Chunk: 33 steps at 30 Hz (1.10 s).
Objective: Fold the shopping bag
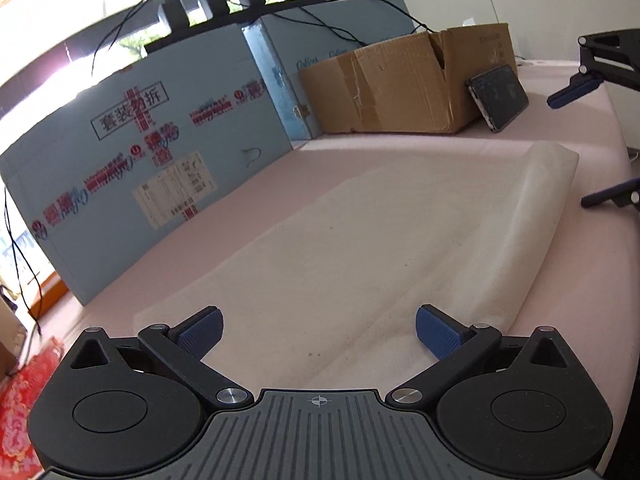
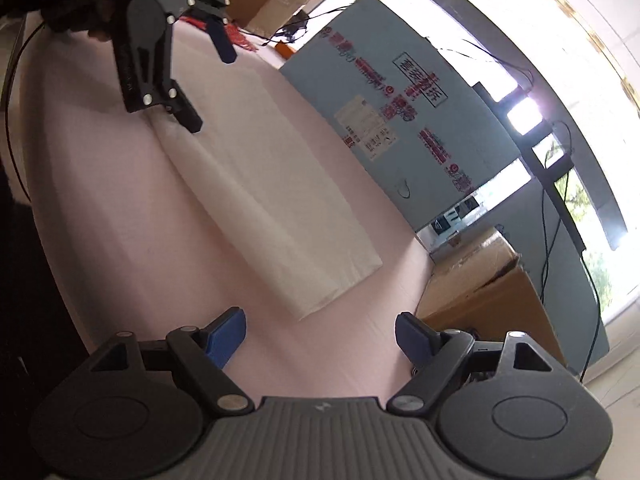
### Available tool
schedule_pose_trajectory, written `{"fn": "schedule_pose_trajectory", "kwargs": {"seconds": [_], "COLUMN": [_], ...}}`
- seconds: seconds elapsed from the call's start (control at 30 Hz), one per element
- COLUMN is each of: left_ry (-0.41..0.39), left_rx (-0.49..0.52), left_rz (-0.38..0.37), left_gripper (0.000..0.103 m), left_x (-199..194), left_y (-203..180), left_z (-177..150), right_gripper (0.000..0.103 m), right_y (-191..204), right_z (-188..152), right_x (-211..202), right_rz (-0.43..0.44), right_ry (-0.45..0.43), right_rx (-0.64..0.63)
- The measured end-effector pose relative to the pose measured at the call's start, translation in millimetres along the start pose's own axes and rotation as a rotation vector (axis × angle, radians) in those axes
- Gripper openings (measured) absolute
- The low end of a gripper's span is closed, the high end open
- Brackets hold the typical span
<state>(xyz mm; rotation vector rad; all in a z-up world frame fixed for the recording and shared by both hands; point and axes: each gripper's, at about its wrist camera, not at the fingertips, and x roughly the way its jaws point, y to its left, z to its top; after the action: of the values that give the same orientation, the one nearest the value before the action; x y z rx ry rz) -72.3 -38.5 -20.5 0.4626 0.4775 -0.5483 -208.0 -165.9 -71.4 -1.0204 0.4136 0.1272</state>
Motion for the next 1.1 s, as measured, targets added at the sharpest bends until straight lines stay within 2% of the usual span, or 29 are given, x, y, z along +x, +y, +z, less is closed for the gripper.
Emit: {"fn": "schedule_pose_trajectory", "kwargs": {"seconds": [0.1, 0.17, 0.23, 0.33, 0.43, 0.57, 0.67, 0.77, 0.83, 0.87, 0.93, 1.03, 1.1], "left_ry": [-0.002, -0.005, -0.026, -0.140, -0.241, -0.319, -0.329, -0.275, -0.221, -0.187, -0.142, -0.113, -0.110], "left_rx": [-0.017, -0.028, -0.030, -0.032, -0.017, 0.045, 0.101, 0.155, 0.185, 0.188, 0.175, 0.135, 0.059], "left_rz": [-0.016, -0.026, -0.033, -0.062, -0.101, -0.171, -0.203, -0.220, -0.195, -0.179, -0.171, -0.210, -0.285], "left_gripper": [0.103, 0.103, 0.103, 0.103, 0.103, 0.103, 0.099, 0.087, 0.068, 0.064, 0.042, 0.032, 0.030], "left_x": [0.9, 0.6, -2.5, -20.9, -36.7, -47.9, -51.8, -52.7, -50.8, -48.4, -47.7, -51.7, -53.1], "left_y": [3.4, 5.7, 8.1, 14.0, 15.4, 7.7, 1.2, -0.9, 0.8, 4.8, 13.7, 27.5, 41.1], "left_z": [-2.5, -3.4, -4.1, -5.8, -9.2, -12.5, -13.4, -17.1, -22.0, -24.9, -30.2, -36.2, -39.2], "right_gripper": [0.082, 0.077, 0.065, 0.044, 0.028, 0.020, 0.013, 0.012, 0.012, 0.011, 0.012, 0.013, 0.016], "right_y": [9.6, 11.5, 12.7, 11.8, -0.1, -21.2, -35.1, -47.5, -56.3, -61.4, -68.6, -78.7, -86.2], "right_z": [10.7, 17.2, 22.7, 28.9, 30.9, 30.2, 25.8, 19.5, 13.2, 9.1, 4.6, -2.2, -7.4], "right_x": [10.5, 14.9, 17.6, 22.7, 24.8, 24.6, 26.1, 26.6, 24.9, 23.9, 24.5, 29.7, 37.9], "right_rz": [0.003, 0.028, 0.056, 0.127, 0.204, 0.246, 0.272, 0.299, 0.328, 0.347, 0.378, 0.434, 0.510], "right_ry": [-0.055, -0.101, -0.137, -0.143, -0.141, -0.170, -0.184, -0.189, -0.195, -0.199, -0.206, -0.203, -0.190], "right_rx": [-0.110, -0.145, -0.156, -0.150, -0.066, 0.068, 0.152, 0.222, 0.272, 0.301, 0.341, 0.393, 0.440]}}
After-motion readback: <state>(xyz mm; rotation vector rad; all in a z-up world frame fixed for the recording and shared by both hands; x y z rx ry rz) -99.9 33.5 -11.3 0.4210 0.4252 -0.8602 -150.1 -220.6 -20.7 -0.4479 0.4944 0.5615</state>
